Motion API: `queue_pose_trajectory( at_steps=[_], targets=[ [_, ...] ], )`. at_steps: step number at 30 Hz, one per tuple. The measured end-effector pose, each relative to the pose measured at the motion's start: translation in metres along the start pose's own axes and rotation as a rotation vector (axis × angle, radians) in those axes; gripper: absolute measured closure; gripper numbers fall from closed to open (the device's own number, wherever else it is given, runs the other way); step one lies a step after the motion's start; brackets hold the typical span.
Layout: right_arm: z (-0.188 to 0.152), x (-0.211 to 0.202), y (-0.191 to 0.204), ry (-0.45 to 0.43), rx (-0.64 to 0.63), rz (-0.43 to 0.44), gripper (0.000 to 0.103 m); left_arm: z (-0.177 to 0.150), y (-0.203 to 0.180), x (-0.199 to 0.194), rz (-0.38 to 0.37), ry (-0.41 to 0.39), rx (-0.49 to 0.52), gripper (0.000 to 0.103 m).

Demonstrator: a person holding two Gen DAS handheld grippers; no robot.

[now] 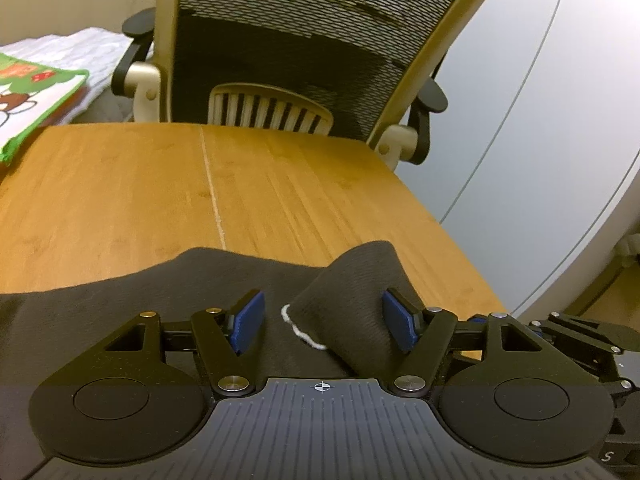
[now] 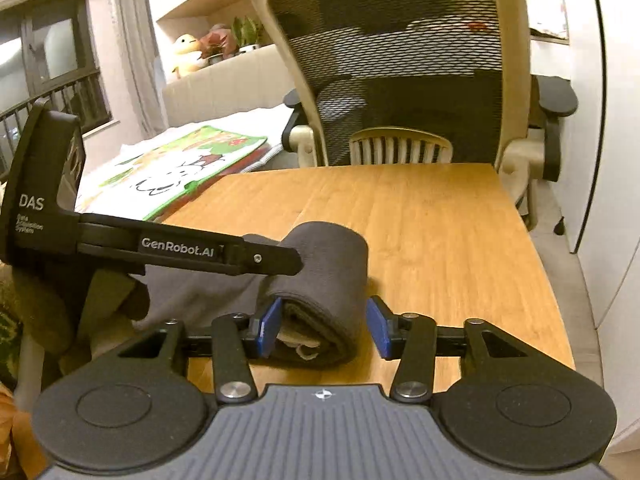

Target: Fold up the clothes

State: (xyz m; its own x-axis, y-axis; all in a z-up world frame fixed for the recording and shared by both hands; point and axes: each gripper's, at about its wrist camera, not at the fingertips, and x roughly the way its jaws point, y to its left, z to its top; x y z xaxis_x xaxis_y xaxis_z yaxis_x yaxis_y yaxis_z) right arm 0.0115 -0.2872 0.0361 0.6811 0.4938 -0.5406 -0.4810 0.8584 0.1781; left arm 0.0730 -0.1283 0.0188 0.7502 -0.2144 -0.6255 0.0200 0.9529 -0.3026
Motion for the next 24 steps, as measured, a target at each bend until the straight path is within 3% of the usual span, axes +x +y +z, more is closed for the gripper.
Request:
queue_pose_trajectory(
  at_steps=[6,12,19,21,24],
  targets=[
    [0.006,-0.011,-0.013,-0.031,0.051,0.038,0.05,-0.002,0.007,-0.001,-0.005,0.003,-0.02,0.026],
    [0.002,0.0,-0.037,-0.016,0.28,0.081,0.047,-0.005,0.022,0.0,-0.033,0.016,-0.094,0.024],
    [-0.004,0.04,-0.025,0.016,0.312,0.124,0.042,-0.005,0.037,-0.003,-0.037,0.021,-0.158,0.025],
    [-0.001,0.046,-0.02,0.02,0.311,0.124,0.054,-0.004,0.039,-0.007,-0.024,0.009,-0.167,0.026],
    [0.003,0.044,0.002,0.005,0.186,0.042,0.057,0.002,0.039,-0.018,-0.014,-0.028,-0.16,0.029]
  ],
)
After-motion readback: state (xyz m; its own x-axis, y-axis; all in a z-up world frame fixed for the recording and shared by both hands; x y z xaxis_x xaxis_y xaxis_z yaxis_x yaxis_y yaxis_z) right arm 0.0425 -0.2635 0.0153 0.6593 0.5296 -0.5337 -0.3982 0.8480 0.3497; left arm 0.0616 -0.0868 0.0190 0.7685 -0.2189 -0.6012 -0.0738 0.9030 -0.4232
